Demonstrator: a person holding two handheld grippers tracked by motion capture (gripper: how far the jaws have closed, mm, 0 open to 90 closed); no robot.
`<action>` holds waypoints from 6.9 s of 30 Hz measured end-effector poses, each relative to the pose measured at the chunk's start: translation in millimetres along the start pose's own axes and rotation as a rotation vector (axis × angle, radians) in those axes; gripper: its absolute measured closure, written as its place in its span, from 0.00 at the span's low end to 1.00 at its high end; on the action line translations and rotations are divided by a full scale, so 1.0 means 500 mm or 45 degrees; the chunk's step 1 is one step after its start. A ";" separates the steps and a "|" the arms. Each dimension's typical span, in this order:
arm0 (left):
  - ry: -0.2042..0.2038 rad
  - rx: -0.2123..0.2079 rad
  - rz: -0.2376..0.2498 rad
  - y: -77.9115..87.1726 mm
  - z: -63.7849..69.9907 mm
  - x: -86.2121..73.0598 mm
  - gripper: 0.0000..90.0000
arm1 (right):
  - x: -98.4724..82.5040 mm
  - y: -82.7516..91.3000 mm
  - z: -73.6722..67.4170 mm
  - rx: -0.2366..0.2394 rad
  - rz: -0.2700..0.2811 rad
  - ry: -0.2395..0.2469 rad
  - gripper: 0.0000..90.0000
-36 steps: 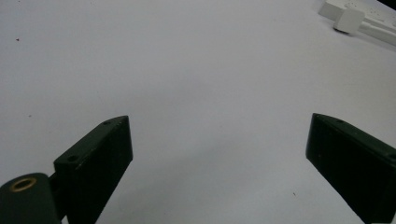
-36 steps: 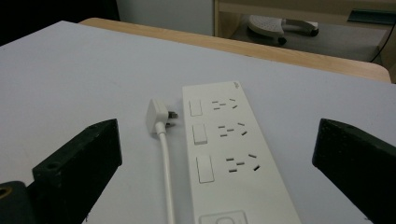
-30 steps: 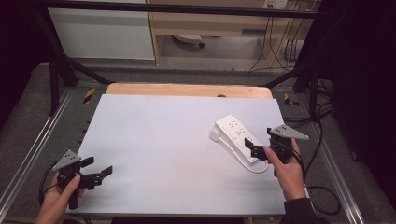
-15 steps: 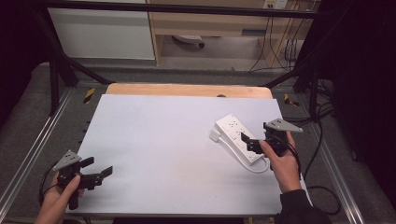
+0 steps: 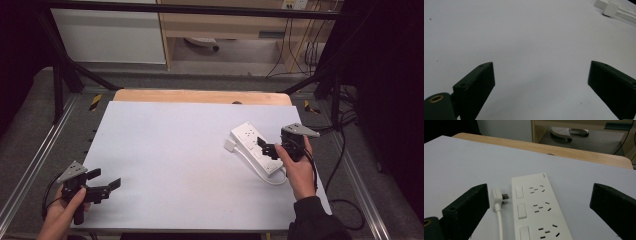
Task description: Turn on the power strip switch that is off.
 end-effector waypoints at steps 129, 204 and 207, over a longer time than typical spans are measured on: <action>-0.004 -0.022 -0.013 -0.004 0.003 -0.002 0.09 | -0.111 -0.128 -0.018 0.031 -0.180 0.067 1.00; -0.020 -0.021 -0.021 -0.006 0.005 -0.003 0.09 | -0.118 -0.128 -0.025 0.028 -0.170 0.076 1.00; -0.020 -0.020 -0.020 -0.005 0.005 -0.003 0.09 | -0.118 -0.129 -0.025 0.024 -0.167 0.077 1.00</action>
Point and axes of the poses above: each handheld gripper's, and its own axes: y roughly backward along the jaws, x roughly out of its top, z roughly to its right, the point moved 6 cm from there along -y, roughly forward along the jaws, and after that the axes turned 9 degrees about -y, right-handed, at the moved point
